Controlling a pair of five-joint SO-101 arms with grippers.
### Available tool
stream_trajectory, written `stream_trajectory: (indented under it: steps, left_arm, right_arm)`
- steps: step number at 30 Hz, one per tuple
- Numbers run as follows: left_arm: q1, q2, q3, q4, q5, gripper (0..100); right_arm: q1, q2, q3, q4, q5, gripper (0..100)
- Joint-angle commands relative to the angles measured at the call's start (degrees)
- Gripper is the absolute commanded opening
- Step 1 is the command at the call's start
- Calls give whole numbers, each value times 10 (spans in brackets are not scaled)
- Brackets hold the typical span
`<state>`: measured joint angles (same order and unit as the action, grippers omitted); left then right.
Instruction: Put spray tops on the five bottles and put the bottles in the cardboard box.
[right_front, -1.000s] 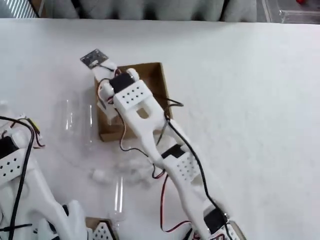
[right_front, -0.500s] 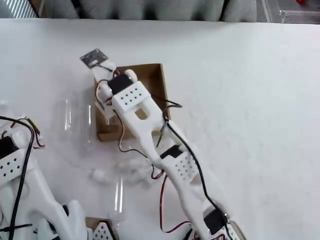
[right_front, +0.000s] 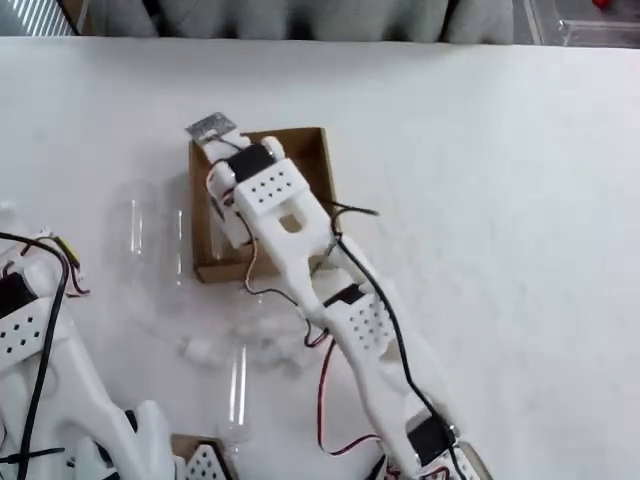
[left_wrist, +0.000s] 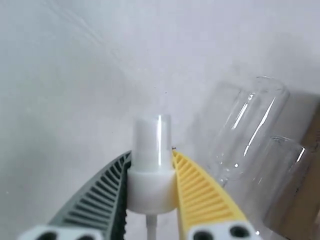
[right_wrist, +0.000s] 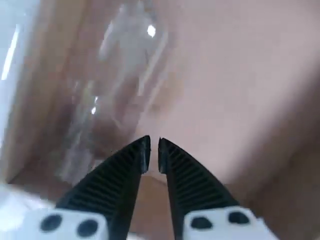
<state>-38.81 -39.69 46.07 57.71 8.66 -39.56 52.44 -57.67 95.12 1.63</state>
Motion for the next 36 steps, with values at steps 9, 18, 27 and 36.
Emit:
stream_trajectory:
  steps: [9, 18, 27, 36]
  left_arm:
    - [-1, 0, -33, -9, -2, 20]
    - [-4, 0, -33, -11, -2, 20]
    - [-4, 0, -33, -12, -2, 20]
    - [-47, 1, -37, -30, -1, 20]
  right_arm:
    - [43, -78, -24, 26, -6, 23]
    - [-16, -53, -48, -58, -38, 77]
    - [-24, -22, -79, -90, -37, 77]
    - [-51, -17, -164, 30, -41, 78]
